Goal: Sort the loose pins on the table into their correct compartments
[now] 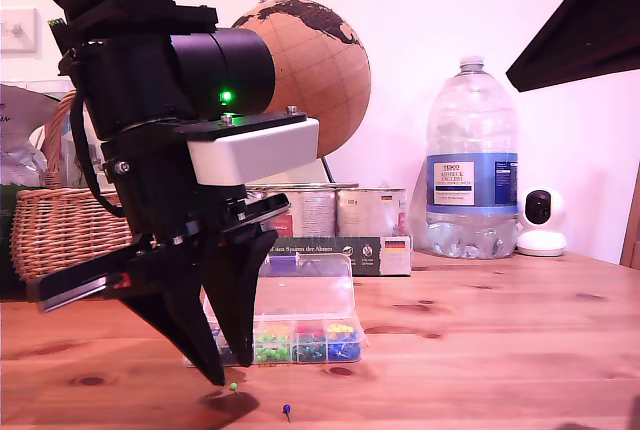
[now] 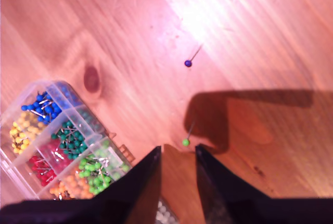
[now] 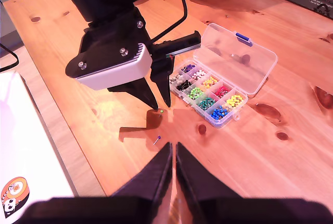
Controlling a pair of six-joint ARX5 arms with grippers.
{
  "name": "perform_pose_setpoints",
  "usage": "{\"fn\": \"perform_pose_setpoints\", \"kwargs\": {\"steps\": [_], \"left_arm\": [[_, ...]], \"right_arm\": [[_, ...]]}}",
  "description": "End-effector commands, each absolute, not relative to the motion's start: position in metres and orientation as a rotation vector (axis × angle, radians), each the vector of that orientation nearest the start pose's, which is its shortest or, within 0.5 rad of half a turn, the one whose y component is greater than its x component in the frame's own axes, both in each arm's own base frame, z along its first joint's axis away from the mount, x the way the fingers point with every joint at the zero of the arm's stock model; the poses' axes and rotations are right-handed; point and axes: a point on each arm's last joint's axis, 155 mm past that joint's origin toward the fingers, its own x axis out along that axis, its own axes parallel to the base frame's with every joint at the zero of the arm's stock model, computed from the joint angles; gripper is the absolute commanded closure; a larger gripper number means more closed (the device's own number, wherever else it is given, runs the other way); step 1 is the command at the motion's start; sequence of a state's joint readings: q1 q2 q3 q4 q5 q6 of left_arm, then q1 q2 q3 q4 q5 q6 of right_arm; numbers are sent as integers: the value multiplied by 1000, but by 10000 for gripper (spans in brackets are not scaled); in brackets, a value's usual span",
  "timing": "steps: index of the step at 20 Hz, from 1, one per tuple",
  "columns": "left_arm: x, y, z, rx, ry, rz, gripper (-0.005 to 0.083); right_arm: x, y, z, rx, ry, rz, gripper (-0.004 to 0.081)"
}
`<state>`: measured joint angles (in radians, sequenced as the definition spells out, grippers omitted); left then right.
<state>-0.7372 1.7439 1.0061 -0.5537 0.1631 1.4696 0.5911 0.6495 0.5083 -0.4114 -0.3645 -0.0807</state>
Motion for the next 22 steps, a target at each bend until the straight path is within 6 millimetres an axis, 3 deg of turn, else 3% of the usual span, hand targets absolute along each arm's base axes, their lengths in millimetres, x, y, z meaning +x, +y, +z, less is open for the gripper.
{"fn": "perform_pose_setpoints", "kwargs": {"steps": [1,6,12,17,22], "left_arm": [[239,-261,-2,1518,504,-1644,631],[235,-258,-9,1533,528,-1683,631],[242,-266,-2,1534,541,-1696,631],[226,-261,-11,1554,594,-1776,630],[227,-267,-11,1563,566,-1773,631]], "right_arm": [[182,204,161,-143,529,963,783],[182,204,161,-142,529,964,783],[181,205,161,-138,528,976,783],[181,206,164,-136,518,979,783],[180,208,165,-132,514,990,783]]}}
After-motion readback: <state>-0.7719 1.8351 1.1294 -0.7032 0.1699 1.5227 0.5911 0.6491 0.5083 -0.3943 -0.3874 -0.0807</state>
